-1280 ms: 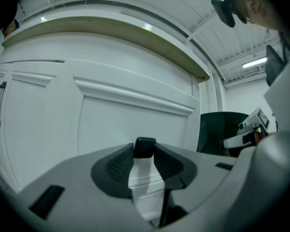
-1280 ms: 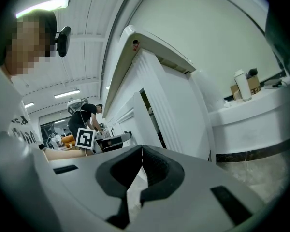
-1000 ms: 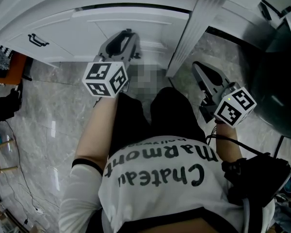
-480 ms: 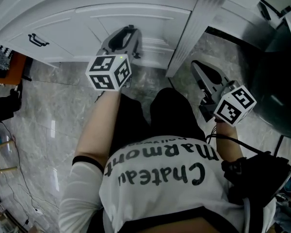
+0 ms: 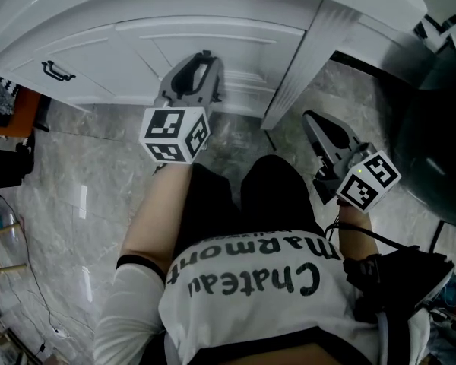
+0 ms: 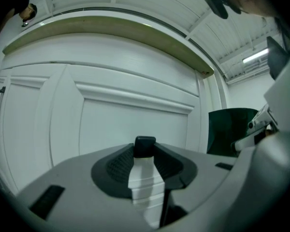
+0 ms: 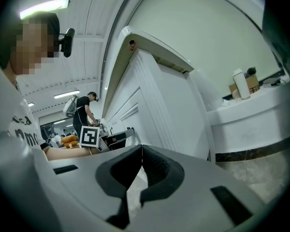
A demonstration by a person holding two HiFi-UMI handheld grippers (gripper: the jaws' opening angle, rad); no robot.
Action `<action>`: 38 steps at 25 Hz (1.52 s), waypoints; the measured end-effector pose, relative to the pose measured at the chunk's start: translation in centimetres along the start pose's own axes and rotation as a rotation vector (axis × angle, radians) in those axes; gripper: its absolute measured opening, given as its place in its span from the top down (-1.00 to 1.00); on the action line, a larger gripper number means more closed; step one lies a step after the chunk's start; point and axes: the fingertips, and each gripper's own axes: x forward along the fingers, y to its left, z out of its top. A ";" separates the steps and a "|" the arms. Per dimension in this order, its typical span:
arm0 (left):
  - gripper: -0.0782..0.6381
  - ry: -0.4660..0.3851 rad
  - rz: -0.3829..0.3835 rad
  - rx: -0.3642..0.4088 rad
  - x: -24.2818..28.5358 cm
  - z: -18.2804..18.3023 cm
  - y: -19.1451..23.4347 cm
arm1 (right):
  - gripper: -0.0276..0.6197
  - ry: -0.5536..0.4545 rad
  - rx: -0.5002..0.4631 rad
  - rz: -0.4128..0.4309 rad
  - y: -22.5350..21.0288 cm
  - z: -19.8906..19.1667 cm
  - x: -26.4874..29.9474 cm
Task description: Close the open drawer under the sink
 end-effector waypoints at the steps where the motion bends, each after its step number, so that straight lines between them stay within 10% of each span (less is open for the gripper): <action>1: 0.41 -0.007 -0.006 0.004 0.1 0.2 -0.4 | 0.88 -0.007 0.012 0.004 -0.4 -0.3 0.1; 12: 0.42 0.073 0.020 -0.010 0.5 0.6 -0.5 | 0.88 0.101 0.243 0.028 0.5 -3.6 2.2; 21: 0.42 0.327 0.041 -0.010 0.6 -0.3 -1.1 | 0.88 0.031 0.495 0.019 4.1 3.8 -4.0; 38: 0.42 0.603 0.175 -0.039 -1.9 5.0 -1.2 | 0.88 0.067 0.370 -0.153 9.0 23.8 -16.8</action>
